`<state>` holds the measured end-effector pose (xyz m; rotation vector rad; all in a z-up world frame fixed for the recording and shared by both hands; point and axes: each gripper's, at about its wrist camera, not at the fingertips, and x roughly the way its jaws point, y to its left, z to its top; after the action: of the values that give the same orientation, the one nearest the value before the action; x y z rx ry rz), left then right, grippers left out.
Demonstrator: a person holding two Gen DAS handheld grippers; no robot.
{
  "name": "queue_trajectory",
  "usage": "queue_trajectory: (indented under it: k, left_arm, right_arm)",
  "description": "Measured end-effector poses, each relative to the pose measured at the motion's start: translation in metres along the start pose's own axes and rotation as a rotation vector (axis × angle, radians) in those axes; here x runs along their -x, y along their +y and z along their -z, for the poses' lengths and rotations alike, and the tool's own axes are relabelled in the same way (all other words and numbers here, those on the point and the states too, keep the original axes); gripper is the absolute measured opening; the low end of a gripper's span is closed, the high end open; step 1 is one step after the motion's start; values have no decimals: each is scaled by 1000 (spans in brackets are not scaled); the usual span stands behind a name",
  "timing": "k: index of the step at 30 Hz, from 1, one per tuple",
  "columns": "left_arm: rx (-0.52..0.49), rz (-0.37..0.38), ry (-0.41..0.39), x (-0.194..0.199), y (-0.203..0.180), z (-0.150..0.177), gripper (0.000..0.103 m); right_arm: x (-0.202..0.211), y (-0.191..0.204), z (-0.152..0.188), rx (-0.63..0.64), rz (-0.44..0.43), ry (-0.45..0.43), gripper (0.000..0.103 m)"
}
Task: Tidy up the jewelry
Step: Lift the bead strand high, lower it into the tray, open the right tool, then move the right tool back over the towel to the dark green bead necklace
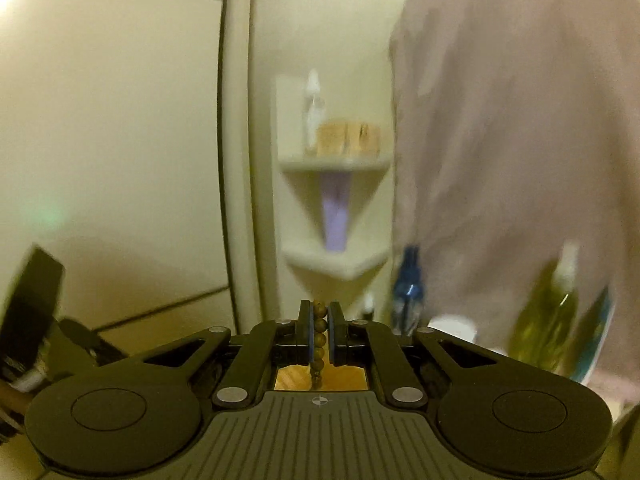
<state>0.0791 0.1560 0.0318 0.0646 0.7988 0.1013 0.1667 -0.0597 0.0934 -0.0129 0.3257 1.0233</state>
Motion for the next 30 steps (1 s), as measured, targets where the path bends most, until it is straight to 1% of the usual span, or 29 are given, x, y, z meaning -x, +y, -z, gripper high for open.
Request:
queue_trajectory:
  k: [5, 10, 14, 18, 19, 21, 22, 23, 27, 30]
  left_arm:
    - [1, 2, -1, 0, -1, 0, 12]
    - [2, 2, -1, 0, -1, -1, 12]
    - [5, 2, 0, 1, 0, 0, 12]
    - [6, -1, 3, 0, 0, 0, 12]
    - [6, -1, 3, 0, 0, 0, 12]
    - [6, -2, 4, 0, 0, 0, 12]
    - [5, -3, 4, 0, 0, 0, 12]
    - [6, -3, 4, 0, 1, 0, 12]
    - [9, -6, 6, 0, 1, 0, 12]
    - [9, -5, 5, 0, 1, 0, 12]
  right_arm:
    - [-32, -6, 40, -94, -42, 136, 6]
    - [-46, -10, 74, -157, -83, 255, 6]
    - [-51, -10, 91, -181, -109, 317, 7]
    - [-50, -10, 103, -205, -115, 334, 7]
    - [-50, -11, 104, -208, -112, 342, 10]
    - [-49, -13, 105, -202, -90, 344, 39]
    - [-45, -16, 106, -207, -86, 330, 67]
    - [-45, -19, 106, -213, -86, 311, 70]
    - [-25, -26, 108, -208, -32, 290, 70]
    - [-6, -36, 114, -210, 38, 276, 70]
